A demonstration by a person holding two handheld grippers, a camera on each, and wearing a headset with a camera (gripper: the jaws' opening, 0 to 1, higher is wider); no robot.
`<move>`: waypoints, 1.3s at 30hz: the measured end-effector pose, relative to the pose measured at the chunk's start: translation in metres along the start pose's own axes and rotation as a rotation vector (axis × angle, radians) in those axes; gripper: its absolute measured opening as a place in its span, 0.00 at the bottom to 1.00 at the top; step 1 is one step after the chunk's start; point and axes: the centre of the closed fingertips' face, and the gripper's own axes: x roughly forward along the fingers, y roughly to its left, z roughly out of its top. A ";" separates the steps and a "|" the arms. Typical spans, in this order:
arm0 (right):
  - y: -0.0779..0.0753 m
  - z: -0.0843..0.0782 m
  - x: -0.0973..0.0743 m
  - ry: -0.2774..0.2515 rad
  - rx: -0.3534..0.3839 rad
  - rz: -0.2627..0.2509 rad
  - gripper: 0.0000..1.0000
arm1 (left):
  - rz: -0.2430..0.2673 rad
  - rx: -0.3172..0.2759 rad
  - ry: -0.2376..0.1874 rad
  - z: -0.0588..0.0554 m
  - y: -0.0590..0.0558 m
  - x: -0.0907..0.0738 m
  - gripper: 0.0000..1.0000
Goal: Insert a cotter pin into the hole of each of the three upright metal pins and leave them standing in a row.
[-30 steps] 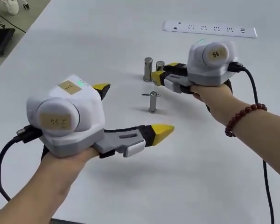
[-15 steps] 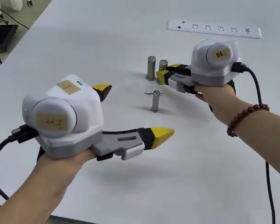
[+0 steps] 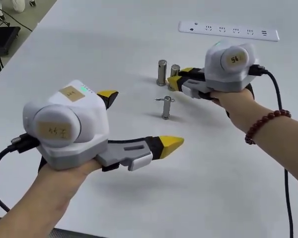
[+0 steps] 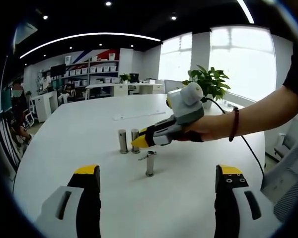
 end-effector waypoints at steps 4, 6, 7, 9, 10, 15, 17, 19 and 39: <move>0.002 0.003 -0.007 -0.008 -0.009 0.010 0.07 | -0.011 0.013 0.000 0.000 -0.003 -0.001 0.96; 0.004 0.007 -0.012 -0.019 -0.023 0.022 0.07 | -0.016 0.017 -0.001 0.000 -0.004 -0.002 0.96; 0.005 0.007 -0.014 -0.021 -0.027 0.027 0.07 | -0.017 0.018 0.001 -0.001 -0.005 -0.002 0.96; 0.003 0.006 -0.018 -0.022 -0.035 0.035 0.07 | -0.020 0.019 0.002 -0.001 -0.006 -0.003 0.95; 0.002 0.005 -0.020 -0.022 -0.037 0.040 0.07 | -0.020 0.019 0.001 -0.001 -0.007 -0.004 0.95; 0.002 0.000 -0.029 -0.013 -0.061 0.072 0.07 | -0.023 0.023 -0.005 0.001 -0.008 -0.007 0.95; 0.002 -0.004 -0.032 -0.005 -0.064 0.082 0.07 | -0.025 0.023 -0.008 0.002 -0.008 -0.008 0.95; 0.002 -0.007 -0.037 -0.002 -0.065 0.091 0.07 | -0.027 0.024 -0.011 0.002 -0.009 -0.008 0.95; 0.037 -0.033 -0.087 0.013 -0.094 0.213 0.07 | -0.030 0.021 -0.024 0.001 -0.014 -0.016 0.94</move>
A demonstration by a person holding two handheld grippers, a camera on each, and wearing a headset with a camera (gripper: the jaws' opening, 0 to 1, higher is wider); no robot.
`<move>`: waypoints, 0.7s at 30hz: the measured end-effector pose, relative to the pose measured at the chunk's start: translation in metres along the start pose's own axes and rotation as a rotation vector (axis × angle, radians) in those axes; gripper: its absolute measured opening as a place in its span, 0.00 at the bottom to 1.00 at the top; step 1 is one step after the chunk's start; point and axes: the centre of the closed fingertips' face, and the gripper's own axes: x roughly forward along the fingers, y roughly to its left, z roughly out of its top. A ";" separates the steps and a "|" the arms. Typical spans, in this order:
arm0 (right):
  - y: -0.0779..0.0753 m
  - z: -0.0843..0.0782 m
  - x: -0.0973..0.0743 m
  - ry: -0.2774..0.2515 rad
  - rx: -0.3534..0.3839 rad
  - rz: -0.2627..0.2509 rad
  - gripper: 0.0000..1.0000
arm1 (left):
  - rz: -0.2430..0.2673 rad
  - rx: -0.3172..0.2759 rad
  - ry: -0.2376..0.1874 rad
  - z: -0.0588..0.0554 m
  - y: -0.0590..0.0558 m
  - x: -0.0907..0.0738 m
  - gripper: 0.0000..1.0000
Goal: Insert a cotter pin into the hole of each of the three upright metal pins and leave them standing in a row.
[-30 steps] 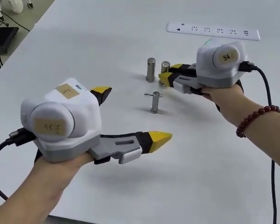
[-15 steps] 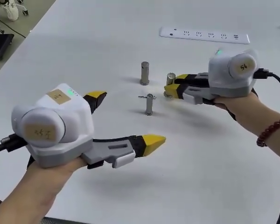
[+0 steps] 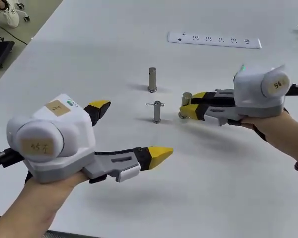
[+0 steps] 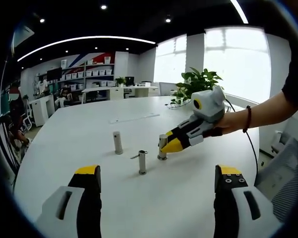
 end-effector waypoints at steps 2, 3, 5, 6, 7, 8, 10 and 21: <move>0.008 -0.002 -0.002 0.004 -0.006 0.010 0.07 | 0.000 0.000 -0.003 0.000 -0.001 -0.001 0.94; 0.012 -0.003 -0.004 0.005 -0.011 0.019 0.07 | -0.001 0.000 -0.005 0.001 -0.001 -0.001 0.94; 0.017 -0.004 -0.005 0.008 -0.011 0.024 0.07 | 0.000 -0.001 -0.006 0.001 -0.002 -0.001 0.94; 0.018 -0.008 -0.005 0.012 -0.012 0.031 0.07 | 0.000 -0.004 -0.010 0.001 -0.002 -0.001 0.94; 0.019 -0.009 -0.005 0.014 -0.012 0.032 0.07 | 0.000 -0.005 -0.012 0.002 -0.002 -0.002 0.94; 0.022 -0.010 -0.006 0.017 -0.014 0.036 0.07 | 0.002 -0.005 -0.014 0.002 -0.002 -0.002 0.94; 0.027 -0.011 -0.007 0.019 -0.011 0.039 0.07 | 0.004 -0.003 -0.015 0.002 -0.002 -0.002 0.93; 0.043 -0.017 -0.008 0.034 -0.032 0.059 0.07 | -0.007 -0.004 -0.011 -0.001 -0.006 -0.003 0.93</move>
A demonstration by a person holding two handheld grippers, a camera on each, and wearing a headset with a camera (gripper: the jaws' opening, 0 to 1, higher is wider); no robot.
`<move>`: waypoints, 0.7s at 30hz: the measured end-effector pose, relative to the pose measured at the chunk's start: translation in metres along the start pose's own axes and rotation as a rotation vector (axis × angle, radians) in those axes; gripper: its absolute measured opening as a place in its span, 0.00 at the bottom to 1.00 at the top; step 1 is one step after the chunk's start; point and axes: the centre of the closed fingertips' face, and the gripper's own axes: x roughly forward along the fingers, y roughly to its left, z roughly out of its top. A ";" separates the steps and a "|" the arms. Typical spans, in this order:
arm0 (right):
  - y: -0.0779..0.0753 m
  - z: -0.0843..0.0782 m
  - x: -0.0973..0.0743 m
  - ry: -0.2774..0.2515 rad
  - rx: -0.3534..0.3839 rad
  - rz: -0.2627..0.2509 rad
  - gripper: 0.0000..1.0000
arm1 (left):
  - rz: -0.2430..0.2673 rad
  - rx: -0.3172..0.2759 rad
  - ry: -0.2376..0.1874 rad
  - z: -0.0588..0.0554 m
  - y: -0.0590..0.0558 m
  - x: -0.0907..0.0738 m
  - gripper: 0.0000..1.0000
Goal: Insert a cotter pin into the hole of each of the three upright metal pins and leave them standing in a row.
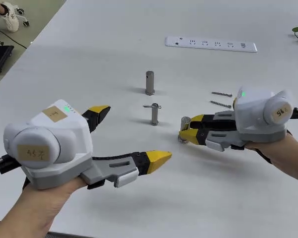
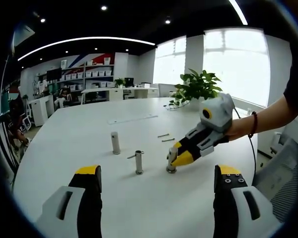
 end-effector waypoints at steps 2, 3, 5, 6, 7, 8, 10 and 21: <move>0.002 0.000 0.000 -0.004 0.001 0.003 0.07 | 0.001 -0.002 0.001 0.000 0.000 0.000 0.93; 0.002 0.000 0.000 -0.005 0.004 0.006 0.07 | 0.001 -0.002 0.000 0.000 0.000 -0.001 0.93; 0.003 0.000 0.000 -0.006 0.003 0.007 0.07 | 0.002 -0.003 0.000 0.001 0.001 -0.001 0.93; 0.003 0.000 0.000 -0.004 0.001 0.009 0.07 | 0.003 -0.003 -0.002 0.001 0.001 -0.001 0.93; 0.003 0.000 -0.001 -0.004 -0.001 0.010 0.07 | 0.003 -0.004 -0.003 0.001 0.001 -0.001 0.93; 0.004 0.000 -0.001 -0.001 -0.004 0.014 0.07 | 0.003 -0.004 -0.003 0.002 0.001 -0.001 0.93; 0.005 -0.001 -0.002 0.005 -0.012 0.020 0.08 | -0.001 -0.003 -0.003 0.002 0.000 -0.001 0.93; 0.009 0.001 -0.003 0.025 -0.042 0.059 0.10 | -0.017 0.012 0.009 -0.001 -0.007 -0.003 0.93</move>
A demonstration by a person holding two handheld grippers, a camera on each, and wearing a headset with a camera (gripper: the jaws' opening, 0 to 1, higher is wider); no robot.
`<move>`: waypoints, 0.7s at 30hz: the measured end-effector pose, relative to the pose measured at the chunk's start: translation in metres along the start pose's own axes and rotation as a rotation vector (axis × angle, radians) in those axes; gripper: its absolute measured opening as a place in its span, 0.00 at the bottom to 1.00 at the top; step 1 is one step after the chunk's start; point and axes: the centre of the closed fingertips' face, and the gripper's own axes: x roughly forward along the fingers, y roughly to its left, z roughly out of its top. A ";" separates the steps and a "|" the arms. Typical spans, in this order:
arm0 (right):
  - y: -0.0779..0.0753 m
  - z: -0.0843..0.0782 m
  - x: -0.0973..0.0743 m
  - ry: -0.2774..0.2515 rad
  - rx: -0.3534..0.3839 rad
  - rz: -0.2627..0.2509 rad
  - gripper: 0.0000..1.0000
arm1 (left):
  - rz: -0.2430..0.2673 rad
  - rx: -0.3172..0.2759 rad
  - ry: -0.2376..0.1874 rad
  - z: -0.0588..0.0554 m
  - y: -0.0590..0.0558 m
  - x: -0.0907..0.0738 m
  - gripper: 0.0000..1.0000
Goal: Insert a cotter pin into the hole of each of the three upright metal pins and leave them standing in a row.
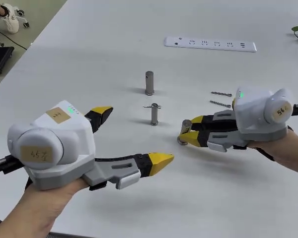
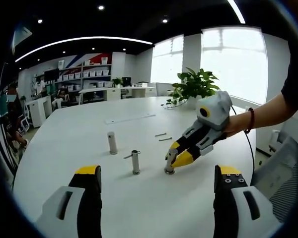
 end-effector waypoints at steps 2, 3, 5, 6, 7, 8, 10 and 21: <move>-0.001 0.001 -0.001 0.002 -0.018 -0.008 0.11 | 0.001 -0.002 0.001 0.000 0.000 0.000 0.94; -0.001 0.000 -0.001 0.004 -0.016 -0.006 0.12 | 0.002 -0.003 0.001 0.000 0.001 0.000 0.94; 0.000 -0.001 -0.002 0.013 -0.011 -0.001 0.15 | 0.002 -0.004 0.000 0.000 0.001 0.000 0.94; 0.000 -0.002 -0.003 0.020 -0.014 -0.002 0.16 | 0.004 -0.005 -0.001 0.001 0.001 0.000 0.94; 0.000 -0.002 -0.004 0.023 -0.015 -0.002 0.17 | 0.004 -0.005 -0.002 0.001 0.001 0.000 0.94; 0.000 -0.003 -0.006 0.025 -0.011 -0.002 0.18 | 0.005 -0.006 -0.003 0.002 0.001 -0.001 0.94; 0.000 -0.005 -0.008 0.038 0.014 0.004 0.22 | 0.006 -0.008 -0.003 0.002 0.001 -0.001 0.94; -0.015 -0.016 -0.029 0.106 0.094 -0.053 0.34 | 0.001 -0.009 -0.001 0.001 -0.002 0.001 0.96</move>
